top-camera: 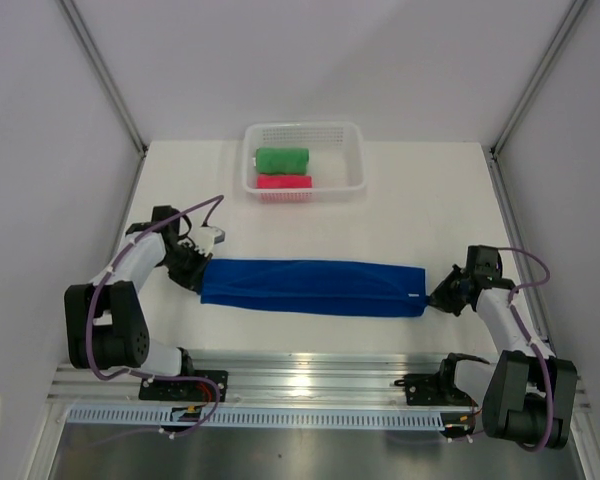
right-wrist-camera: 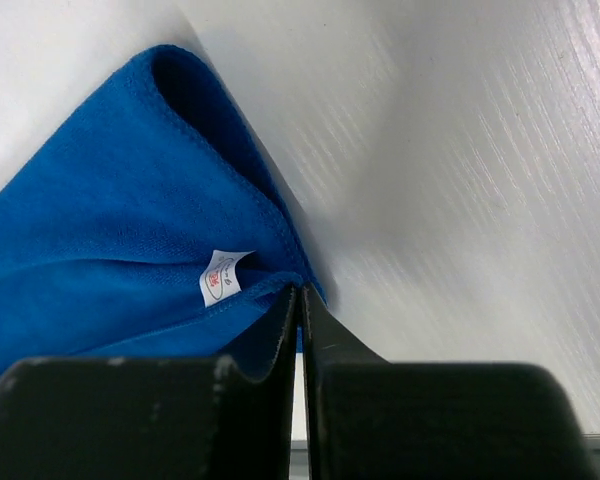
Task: Roll the towels
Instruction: Fold the towel
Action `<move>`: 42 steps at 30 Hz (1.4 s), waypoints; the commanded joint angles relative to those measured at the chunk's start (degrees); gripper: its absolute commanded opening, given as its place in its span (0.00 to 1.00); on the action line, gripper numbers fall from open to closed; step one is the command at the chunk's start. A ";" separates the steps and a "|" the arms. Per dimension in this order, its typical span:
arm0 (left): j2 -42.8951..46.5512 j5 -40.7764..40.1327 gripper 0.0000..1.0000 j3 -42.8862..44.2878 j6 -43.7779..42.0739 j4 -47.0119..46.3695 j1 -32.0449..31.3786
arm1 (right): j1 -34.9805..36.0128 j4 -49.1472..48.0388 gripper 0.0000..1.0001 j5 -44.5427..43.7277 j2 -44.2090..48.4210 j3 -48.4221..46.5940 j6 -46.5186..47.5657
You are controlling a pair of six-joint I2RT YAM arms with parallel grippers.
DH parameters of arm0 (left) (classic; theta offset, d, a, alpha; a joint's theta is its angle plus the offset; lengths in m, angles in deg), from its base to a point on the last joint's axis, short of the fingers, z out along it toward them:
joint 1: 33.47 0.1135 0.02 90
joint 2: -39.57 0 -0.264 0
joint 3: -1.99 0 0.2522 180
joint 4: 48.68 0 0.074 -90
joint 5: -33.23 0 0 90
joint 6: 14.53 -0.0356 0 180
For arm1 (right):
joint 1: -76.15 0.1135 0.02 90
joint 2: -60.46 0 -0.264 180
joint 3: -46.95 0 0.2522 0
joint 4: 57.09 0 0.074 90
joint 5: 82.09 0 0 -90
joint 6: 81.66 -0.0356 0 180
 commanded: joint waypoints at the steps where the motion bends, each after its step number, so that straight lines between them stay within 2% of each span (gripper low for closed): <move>1: -0.95 -1.74 0.01 -0.49 -2.31 -1.32 0.85 | -0.43 -1.71 0.04 -1.00 0.61 0.25 -1.32; 3: -1.82 -1.83 0.01 -0.31 -2.40 -1.41 0.94 | -0.43 -1.62 0.10 -0.91 0.52 0.16 -1.15; 6: -3.05 -1.56 0.00 0.13 -2.23 -1.06 1.02 | -0.43 -0.31 0.29 -1.26 0.69 -0.54 -0.80; 8: -3.32 -1.56 0.01 0.22 -2.31 -0.97 1.02 | -0.43 1.18 0.36 -2.22 2.36 -1.59 -0.88; 14: -2.27 -1.65 0.01 0.30 -4.51 -0.35 0.94 | -0.43 3.57 0.38 -6.70 10.96 -4.84 -3.17; 18: -2.44 -1.48 0.01 1.53 -4.16 0.26 0.94 | -0.43 1.11 0.38 -8.65 11.86 -6.78 -3.26; 21: -2.27 -1.48 0.01 1.36 -4.25 0.35 0.94 | -0.43 -2.83 0.38 -7.07 9.59 -6.61 -1.59; 23: -2.27 -1.48 0.01 0.92 -4.34 0.26 0.94 | -0.43 -8.72 0.38 -3.12 6.95 -5.21 -0.36; 27: -2.70 -1.56 0.01 1.18 -3.90 0.35 0.94 | -0.43 -15.23 0.41 0.75 -3.33 -4.85 3.32; 31: -2.44 -1.74 0.01 1.36 -3.90 0.26 0.94 | -0.17 -20.15 0.40 5.23 -12.47 -5.55 5.62; 37: -2.27 -1.83 0.01 1.10 -3.72 -0.18 0.85 | 0.18 -22.44 0.35 5.68 -15.30 -5.11 6.68; 40: -2.27 -1.65 0.01 0.66 -3.98 -0.35 0.85 | 0.18 -25.08 0.24 5.07 -17.14 -4.41 6.33; 41: -2.35 -1.74 0.01 0.66 -3.98 -0.44 0.85 | 0.18 -25.43 0.16 4.98 -18.02 -4.84 6.24; 42: -2.35 -1.74 0.01 0.66 -4.16 -0.44 0.94 | 0.18 -25.70 0.12 4.98 -19.94 -5.11 6.24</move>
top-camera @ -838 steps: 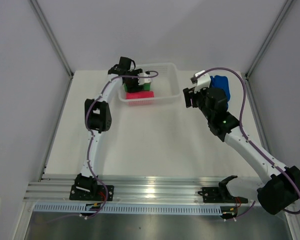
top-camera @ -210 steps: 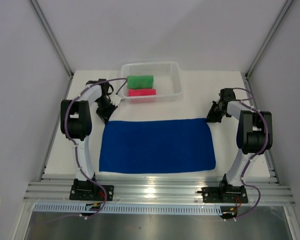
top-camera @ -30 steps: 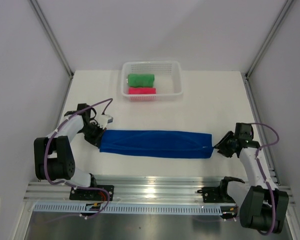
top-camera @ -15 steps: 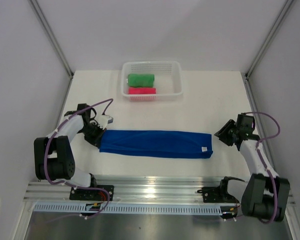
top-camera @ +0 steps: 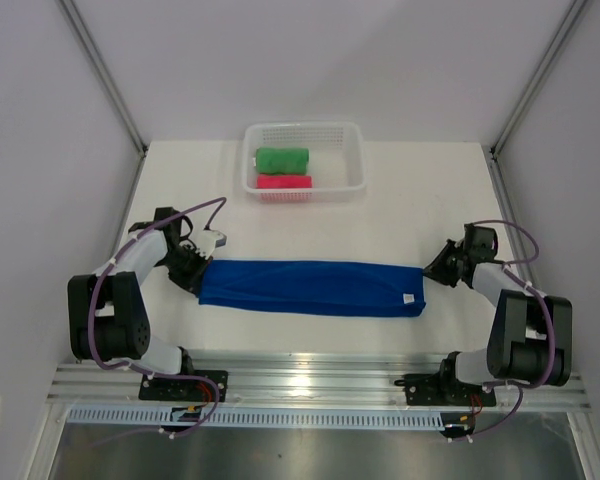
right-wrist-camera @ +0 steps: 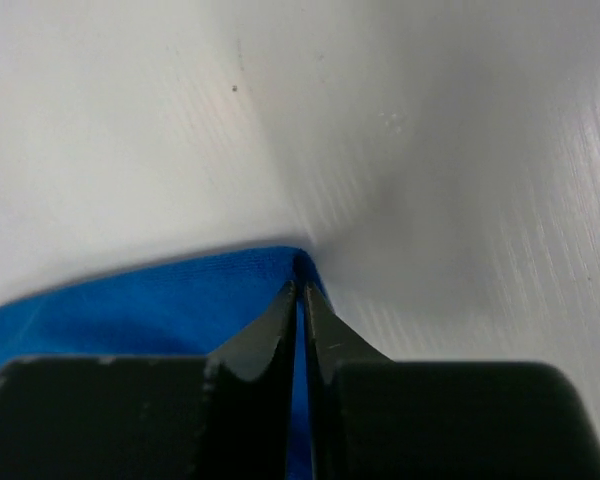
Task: Roll the towels
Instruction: Fold the towel
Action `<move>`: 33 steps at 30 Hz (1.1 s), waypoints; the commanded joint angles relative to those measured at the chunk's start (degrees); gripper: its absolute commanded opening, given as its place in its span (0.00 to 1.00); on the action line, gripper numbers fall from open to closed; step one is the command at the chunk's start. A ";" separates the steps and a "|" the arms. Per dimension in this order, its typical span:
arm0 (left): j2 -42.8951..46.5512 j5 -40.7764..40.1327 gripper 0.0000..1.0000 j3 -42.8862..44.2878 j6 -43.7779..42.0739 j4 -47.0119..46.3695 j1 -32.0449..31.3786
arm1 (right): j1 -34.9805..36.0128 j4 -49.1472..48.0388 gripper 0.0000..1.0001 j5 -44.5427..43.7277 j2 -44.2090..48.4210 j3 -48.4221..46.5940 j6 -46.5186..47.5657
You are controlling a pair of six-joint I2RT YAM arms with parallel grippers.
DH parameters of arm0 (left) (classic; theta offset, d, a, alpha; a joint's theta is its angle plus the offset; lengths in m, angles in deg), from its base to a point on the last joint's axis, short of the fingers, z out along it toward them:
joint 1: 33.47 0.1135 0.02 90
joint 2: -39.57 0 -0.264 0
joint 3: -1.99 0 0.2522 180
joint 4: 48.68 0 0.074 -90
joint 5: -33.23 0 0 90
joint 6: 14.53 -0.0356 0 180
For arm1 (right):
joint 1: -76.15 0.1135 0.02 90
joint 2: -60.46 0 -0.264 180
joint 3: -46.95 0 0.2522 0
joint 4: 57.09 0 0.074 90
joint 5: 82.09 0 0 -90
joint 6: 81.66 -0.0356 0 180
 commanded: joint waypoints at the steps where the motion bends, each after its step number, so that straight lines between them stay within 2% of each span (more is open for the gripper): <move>1: 0.99 -0.49 0.01 0.79 -1.49 -0.46 0.72 | 0.14 -4.96 0.07 0.41 -4.15 -0.59 0.36; 2: 1.16 -0.49 0.01 0.79 -1.75 -0.55 0.72 | 0.14 -5.05 0.00 0.58 -5.12 -0.94 0.44; 6: 1.25 -0.58 0.01 0.79 -1.85 -0.90 0.63 | 0.05 -4.17 0.00 -0.20 -8.20 -4.45 0.44; 18: 1.43 -1.81 0.01 -0.44 -2.37 -1.69 0.72 | 0.05 -3.64 0.00 -3.54 -7.50 -9.38 0.18; 21: 1.34 -0.59 0.01 -0.18 -2.02 -1.17 0.63 | 0.05 -2.34 0.06 -2.06 -8.47 -10.52 0.71; 24: 1.87 1.00 0.01 -0.18 -1.85 -1.25 0.63 | 2.24 3.63 0.29 -4.67 -3.84 -11.66 2.37; 26: 2.13 1.18 0.01 -0.18 -1.76 -1.17 0.63 | 4.87 10.39 0.44 -11.26 0.21 -11.84 0.72; 27: 2.13 1.09 0.01 0.00 -1.58 -0.99 0.72 | 5.49 15.46 0.48 -14.76 3.97 -11.93 -0.86; 30: 2.22 1.09 0.01 0.35 -1.41 -0.73 0.63 | 7.69 23.56 0.48 -17.07 11.53 -10.18 -6.38; 33: 2.31 0.82 0.01 0.61 -1.49 -0.38 0.63 | 11.37 27.02 0.47 -19.45 17.00 -7.28 -12.97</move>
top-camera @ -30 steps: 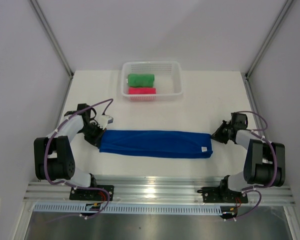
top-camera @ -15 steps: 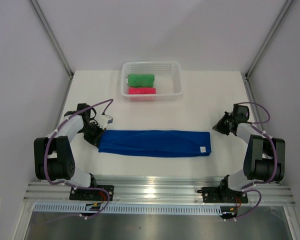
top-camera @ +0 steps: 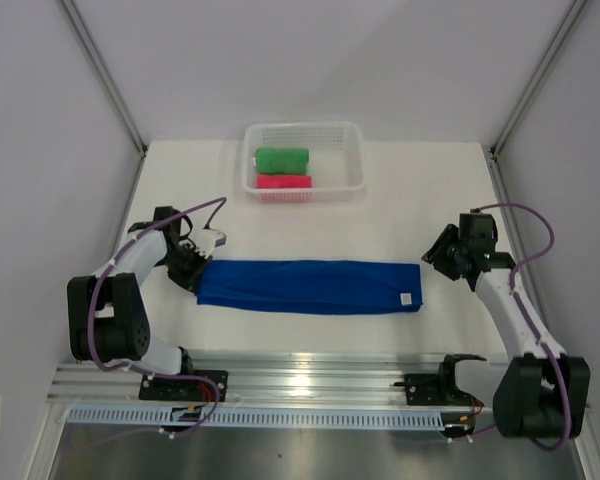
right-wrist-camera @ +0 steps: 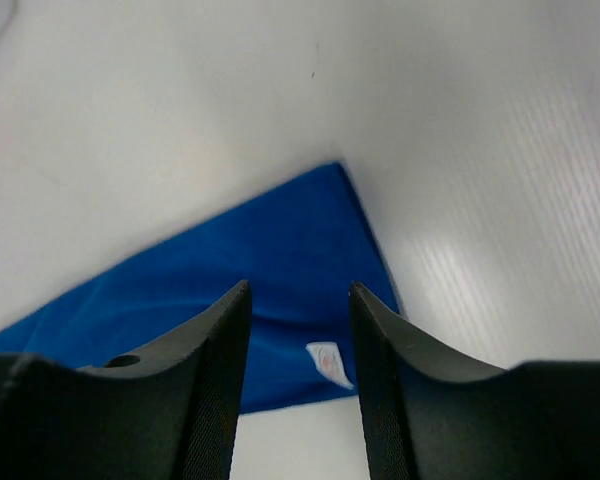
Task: Roll the towels
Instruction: Fold the towel
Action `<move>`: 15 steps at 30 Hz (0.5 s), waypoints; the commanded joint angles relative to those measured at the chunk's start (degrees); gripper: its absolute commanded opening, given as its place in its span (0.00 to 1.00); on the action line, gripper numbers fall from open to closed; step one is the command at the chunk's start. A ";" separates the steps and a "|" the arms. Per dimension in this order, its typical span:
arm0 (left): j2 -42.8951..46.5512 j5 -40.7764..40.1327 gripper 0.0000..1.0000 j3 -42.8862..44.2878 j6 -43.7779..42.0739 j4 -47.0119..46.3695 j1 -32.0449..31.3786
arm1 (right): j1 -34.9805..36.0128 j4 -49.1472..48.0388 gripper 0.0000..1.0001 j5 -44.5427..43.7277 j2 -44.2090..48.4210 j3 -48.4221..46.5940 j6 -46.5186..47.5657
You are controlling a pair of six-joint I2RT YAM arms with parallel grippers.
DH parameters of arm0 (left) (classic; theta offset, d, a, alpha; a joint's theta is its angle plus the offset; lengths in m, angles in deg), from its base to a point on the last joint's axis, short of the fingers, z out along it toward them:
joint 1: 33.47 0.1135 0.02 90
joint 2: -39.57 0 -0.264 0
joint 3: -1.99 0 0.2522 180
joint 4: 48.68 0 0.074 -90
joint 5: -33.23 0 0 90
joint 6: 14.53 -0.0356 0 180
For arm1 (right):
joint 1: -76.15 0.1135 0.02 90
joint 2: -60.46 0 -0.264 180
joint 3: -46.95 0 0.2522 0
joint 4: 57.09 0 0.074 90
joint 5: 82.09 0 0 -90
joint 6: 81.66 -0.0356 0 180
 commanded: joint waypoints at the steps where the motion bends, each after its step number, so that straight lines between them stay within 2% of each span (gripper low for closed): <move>1: 1.87 1.59 0.01 0.72 -0.84 0.48 0.63 | 3.73 9.67 0.46 -5.92 7.04 3.67 -9.30; 10: 1.96 1.33 0.01 1.25 -1.37 0.92 0.63 | 13.14 13.81 0.47 -8.64 12.51 10.28 -22.22; 15: 2.31 1.41 0.01 0.81 -1.37 0.48 0.63 | 14.55 12.32 0.47 -10.84 11.90 11.51 -23.47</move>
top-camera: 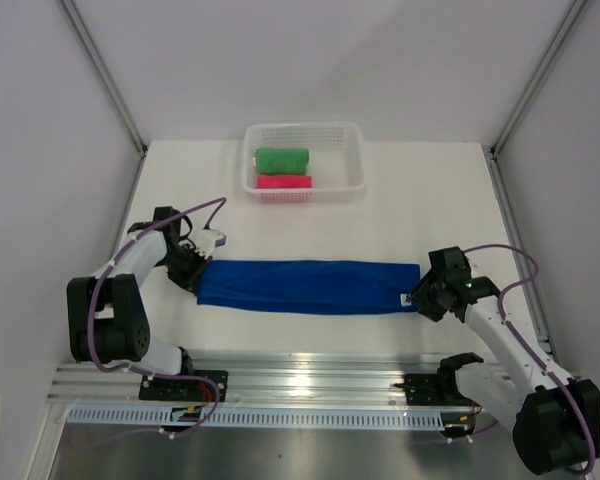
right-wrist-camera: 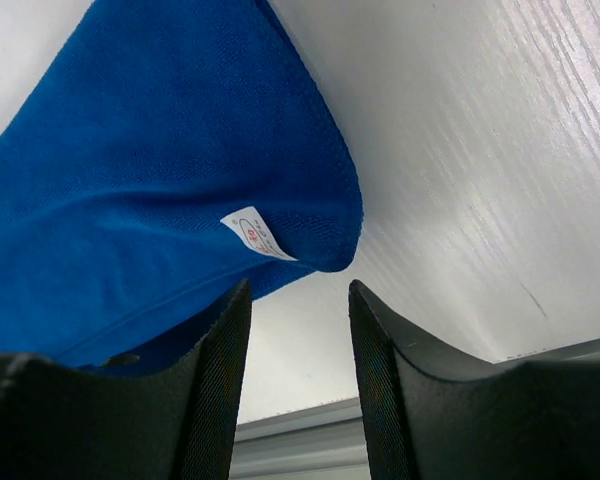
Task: Roll the towels
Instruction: Fold the towel
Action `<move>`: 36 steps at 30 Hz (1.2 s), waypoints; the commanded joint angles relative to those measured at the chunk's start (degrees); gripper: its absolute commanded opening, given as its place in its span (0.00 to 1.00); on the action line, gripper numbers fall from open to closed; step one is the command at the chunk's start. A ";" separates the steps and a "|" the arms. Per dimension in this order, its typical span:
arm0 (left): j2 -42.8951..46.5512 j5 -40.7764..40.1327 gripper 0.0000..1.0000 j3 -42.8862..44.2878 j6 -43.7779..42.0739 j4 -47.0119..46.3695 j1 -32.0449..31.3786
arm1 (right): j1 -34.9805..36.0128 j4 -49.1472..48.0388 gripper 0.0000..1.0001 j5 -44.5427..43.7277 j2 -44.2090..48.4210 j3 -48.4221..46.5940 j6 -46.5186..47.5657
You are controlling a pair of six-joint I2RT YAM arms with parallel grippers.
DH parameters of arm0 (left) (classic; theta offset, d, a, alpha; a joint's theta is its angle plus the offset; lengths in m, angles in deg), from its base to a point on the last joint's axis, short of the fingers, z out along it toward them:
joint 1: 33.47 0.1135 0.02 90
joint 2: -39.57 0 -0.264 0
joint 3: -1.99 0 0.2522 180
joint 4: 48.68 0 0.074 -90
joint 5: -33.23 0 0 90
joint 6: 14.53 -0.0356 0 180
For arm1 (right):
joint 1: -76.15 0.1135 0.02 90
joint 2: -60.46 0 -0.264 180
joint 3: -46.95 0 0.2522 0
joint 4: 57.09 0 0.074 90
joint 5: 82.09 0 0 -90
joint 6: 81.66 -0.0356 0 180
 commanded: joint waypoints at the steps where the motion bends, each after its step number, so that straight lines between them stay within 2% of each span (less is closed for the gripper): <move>1: 1.96 1.44 0.01 0.61 -1.34 0.04 0.63 | 0.57 -1.41 0.48 -3.63 0.17 0.95 -3.62; 6: 2.05 1.17 0.01 0.70 -1.52 0.13 0.63 | 1.00 -4.75 0.47 -2.93 -0.63 3.07 -4.76; 10: 2.14 1.44 0.01 0.70 -1.52 0.21 0.63 | 1.00 -6.24 0.45 -6.00 -0.54 3.16 -4.24; 20: 1.61 1.26 0.01 1.14 -1.26 0.13 0.63 | 1.01 -8.88 0.37 -6.89 -1.59 3.15 -3.53; 22: 1.43 1.35 0.01 1.49 -1.26 0.21 0.54 | 0.92 -10.02 0.32 -7.06 -1.94 3.68 -3.36; 23: 1.35 1.35 0.01 1.40 -1.26 0.22 0.63 | 1.00 -10.20 0.24 -7.32 -2.12 3.68 -3.27; 26: 1.17 1.26 0.01 1.75 -1.26 0.22 0.63 | 0.92 -10.73 0.13 -8.29 -2.39 3.25 -2.39; 27: 1.26 1.35 0.01 1.75 -1.26 0.22 0.63 | 0.92 -10.73 0.06 -8.64 -2.30 3.07 -2.13; 29: 1.95 1.70 0.01 2.10 -1.08 -0.05 0.63 | 0.74 -10.64 0.00 -9.52 -2.12 2.28 -1.17; 36: 2.67 5.56 0.01 8.15 1.11 -1.10 0.63 | -4.17 -13.01 0.00 -9.09 -4.92 -3.60 6.29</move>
